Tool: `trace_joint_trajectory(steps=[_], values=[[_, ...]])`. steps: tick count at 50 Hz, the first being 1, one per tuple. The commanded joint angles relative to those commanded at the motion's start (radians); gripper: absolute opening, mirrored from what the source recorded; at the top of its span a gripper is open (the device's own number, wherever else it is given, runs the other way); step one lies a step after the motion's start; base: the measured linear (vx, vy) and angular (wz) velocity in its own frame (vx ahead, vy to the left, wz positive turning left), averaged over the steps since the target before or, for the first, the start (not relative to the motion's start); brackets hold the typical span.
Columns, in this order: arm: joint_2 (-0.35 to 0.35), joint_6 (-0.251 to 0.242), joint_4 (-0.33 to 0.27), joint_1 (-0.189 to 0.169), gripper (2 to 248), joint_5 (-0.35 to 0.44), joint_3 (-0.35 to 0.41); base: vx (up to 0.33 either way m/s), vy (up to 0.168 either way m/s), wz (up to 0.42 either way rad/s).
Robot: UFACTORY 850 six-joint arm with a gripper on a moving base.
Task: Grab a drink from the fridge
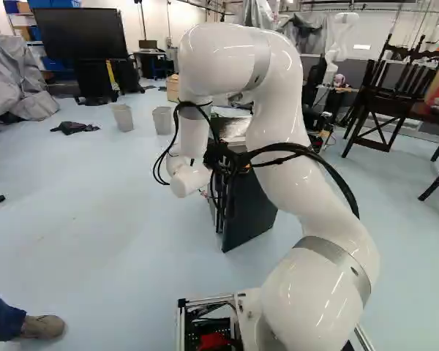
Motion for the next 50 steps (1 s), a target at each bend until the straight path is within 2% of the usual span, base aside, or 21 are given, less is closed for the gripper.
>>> trace_joint_trajectory(steps=[50], values=[[0.054, 0.0, 0.066, 0.0, 247, 0.0, 0.108, 0.0, 0.0, 0.0]])
